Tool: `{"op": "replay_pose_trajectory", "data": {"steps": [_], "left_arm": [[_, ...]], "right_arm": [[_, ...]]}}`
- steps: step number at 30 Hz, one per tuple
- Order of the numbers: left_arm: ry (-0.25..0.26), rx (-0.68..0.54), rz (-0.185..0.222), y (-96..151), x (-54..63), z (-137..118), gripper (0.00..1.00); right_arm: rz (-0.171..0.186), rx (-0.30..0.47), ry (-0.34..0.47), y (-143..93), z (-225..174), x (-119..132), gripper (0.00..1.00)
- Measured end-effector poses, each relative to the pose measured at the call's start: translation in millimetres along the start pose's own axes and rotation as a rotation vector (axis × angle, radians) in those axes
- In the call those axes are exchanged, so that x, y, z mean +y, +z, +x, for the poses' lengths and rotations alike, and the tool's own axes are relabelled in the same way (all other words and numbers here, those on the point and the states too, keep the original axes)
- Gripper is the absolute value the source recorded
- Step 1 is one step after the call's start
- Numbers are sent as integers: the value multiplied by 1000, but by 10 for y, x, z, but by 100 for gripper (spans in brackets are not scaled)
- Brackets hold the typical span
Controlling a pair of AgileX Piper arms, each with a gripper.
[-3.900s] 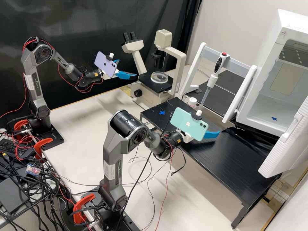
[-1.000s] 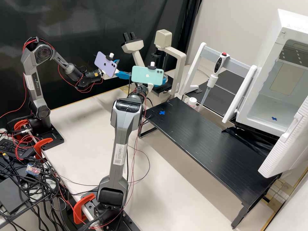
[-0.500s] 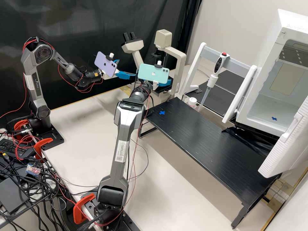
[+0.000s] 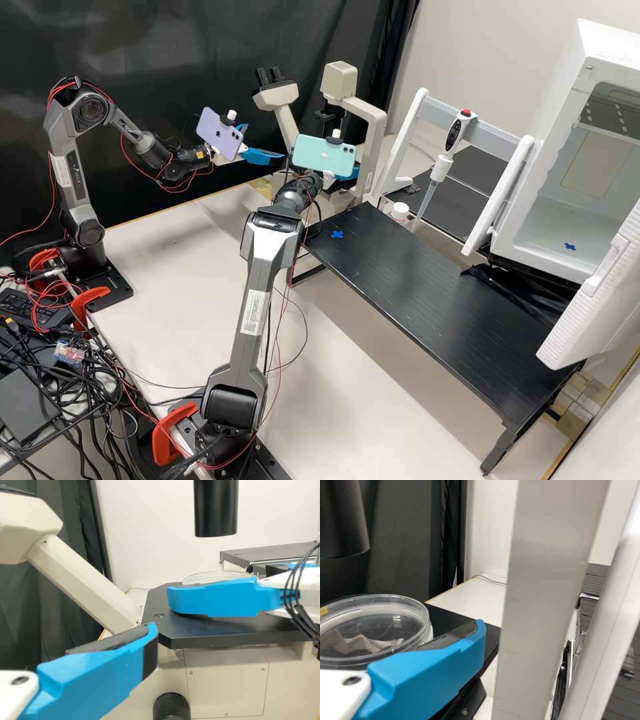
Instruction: Move the petri dish to the bench
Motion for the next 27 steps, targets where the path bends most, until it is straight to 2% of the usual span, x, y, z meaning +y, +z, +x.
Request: {"op": "replay_pose_trajectory", "data": {"steps": [10,16,27], "left_arm": [[0,0,0,0,0,0,100],[0,0,0,0,0,0,100],[0,0,0,0,0,0,100]], "right_arm": [[-2,-14,-20,-2,15,25,0],[11,-23,-28,5,15,17,0],[3,-26,-29,9,15,17,0]]}}
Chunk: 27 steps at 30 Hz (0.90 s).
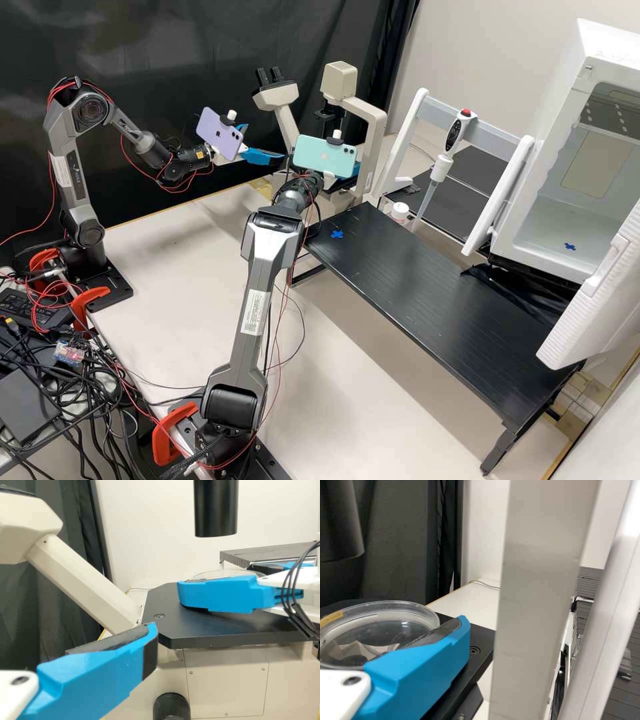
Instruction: Move the petri dish to the bench
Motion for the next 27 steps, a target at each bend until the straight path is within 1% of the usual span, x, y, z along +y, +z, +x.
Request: {"op": "replay_pose_trajectory", "data": {"steps": [2,5,7,9,27], "left_arm": [[0,0,0,0,0,0,100],[0,0,0,0,0,0,100],[0,0,0,0,0,0,100],[0,0,0,0,0,0,100],[0,0,0,0,0,0,100]], "right_arm": [[8,-5,-3,12,2,5,0],[7,-10,-6,20,4,6,0],[14,-15,-8,30,3,0,0],[3,-15,-16,32,4,-3,0],[5,-26,-22,45,-7,-8,0]]}}
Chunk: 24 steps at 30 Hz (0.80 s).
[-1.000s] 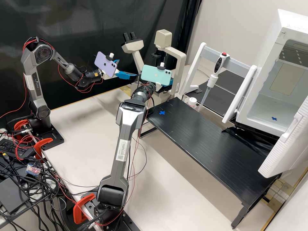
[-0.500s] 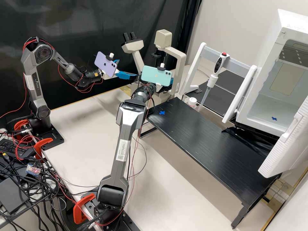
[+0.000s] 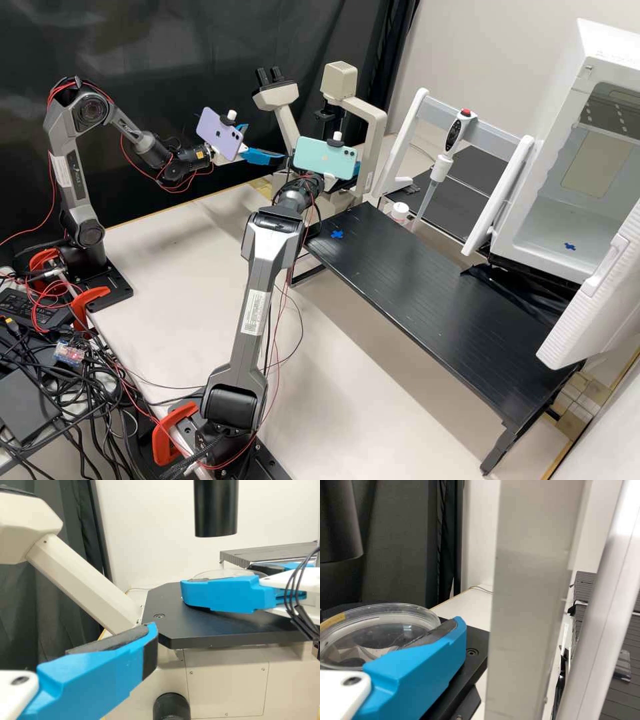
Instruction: Move the petri dish to the bench
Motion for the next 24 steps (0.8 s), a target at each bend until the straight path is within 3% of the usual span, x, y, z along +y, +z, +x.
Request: {"op": "replay_pose_trajectory", "data": {"steps": [7,16,24], "left_arm": [[0,0,0,0,0,0,100],[0,0,0,0,0,0,100],[0,0,0,0,0,0,100]], "right_arm": [[6,45,-9,-6,-185,105,0],[81,126,-9,-157,-573,381,0],[74,142,11,-188,-634,432,0]]}}
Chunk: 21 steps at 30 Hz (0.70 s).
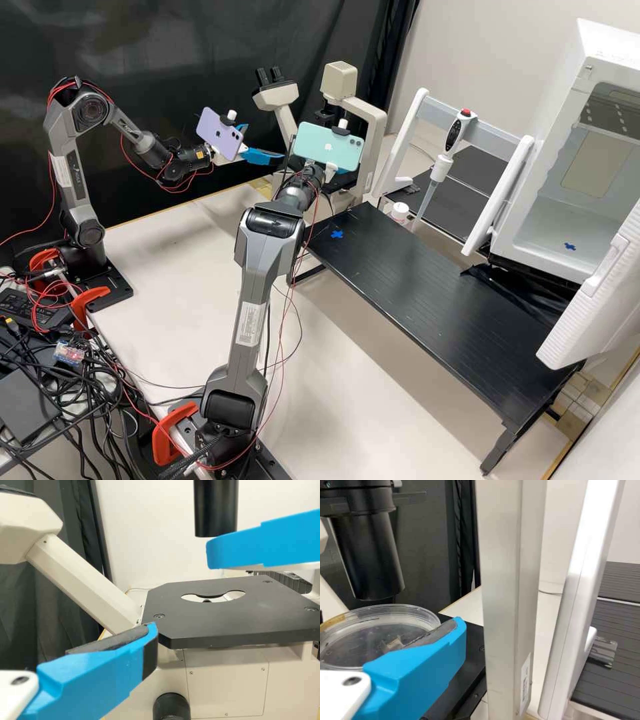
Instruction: Move the petri dish to the bench
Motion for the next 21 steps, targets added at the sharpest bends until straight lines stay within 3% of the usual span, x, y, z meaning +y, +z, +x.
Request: {"op": "replay_pose_trajectory", "data": {"steps": [6,16,21], "left_arm": [[0,0,0,0,0,0,100],[0,0,0,0,0,0,100],[0,0,0,0,0,0,100]], "right_arm": [[0,-2,-1,5,-1,-4,0],[-46,-39,-29,85,-168,-43,0],[-37,-44,-9,61,-391,-21,0]]}}
